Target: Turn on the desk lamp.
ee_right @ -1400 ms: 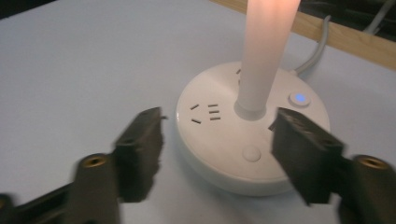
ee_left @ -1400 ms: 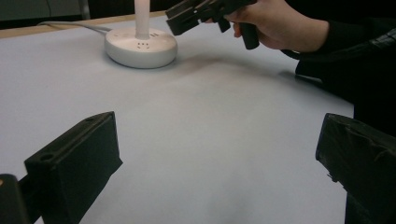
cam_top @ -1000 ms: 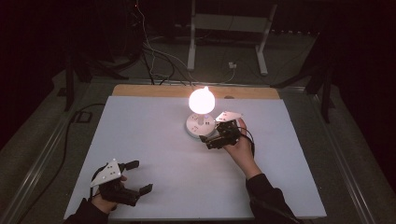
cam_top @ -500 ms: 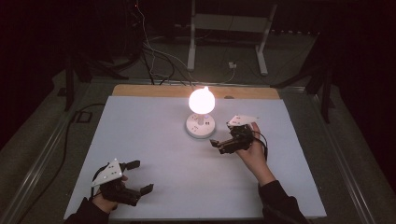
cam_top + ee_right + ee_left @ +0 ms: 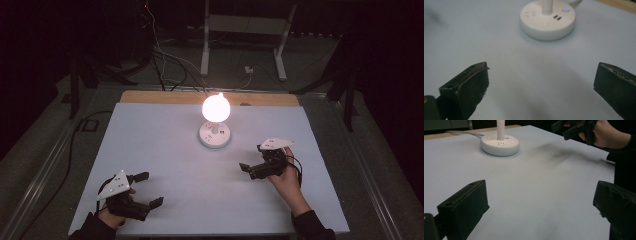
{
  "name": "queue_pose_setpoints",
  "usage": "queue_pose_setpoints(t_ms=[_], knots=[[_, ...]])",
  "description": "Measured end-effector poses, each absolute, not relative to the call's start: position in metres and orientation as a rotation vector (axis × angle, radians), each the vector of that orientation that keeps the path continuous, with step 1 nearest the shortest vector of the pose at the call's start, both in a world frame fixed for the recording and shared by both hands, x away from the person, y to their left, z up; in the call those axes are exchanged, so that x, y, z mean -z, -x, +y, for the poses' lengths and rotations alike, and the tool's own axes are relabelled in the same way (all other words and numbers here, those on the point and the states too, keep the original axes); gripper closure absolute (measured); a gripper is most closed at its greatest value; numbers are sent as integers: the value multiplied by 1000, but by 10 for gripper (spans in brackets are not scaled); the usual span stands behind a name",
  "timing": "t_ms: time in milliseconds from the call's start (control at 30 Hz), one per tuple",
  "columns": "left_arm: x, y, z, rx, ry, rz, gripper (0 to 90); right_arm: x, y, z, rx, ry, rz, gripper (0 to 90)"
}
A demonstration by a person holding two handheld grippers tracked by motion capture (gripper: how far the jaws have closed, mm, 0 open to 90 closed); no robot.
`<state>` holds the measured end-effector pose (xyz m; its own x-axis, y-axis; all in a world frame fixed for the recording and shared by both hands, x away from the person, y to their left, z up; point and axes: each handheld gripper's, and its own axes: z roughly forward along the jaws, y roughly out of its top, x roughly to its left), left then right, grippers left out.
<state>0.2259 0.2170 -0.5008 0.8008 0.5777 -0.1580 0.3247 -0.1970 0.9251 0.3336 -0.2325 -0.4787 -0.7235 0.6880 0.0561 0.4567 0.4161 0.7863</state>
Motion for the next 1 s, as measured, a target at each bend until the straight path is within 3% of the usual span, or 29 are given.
queue_pose_setpoints(t_ms=[1000], knots=[[500,-225,217,-265,-1807,688,4,510,-256,-300,-1127,-1151,2373,0]])
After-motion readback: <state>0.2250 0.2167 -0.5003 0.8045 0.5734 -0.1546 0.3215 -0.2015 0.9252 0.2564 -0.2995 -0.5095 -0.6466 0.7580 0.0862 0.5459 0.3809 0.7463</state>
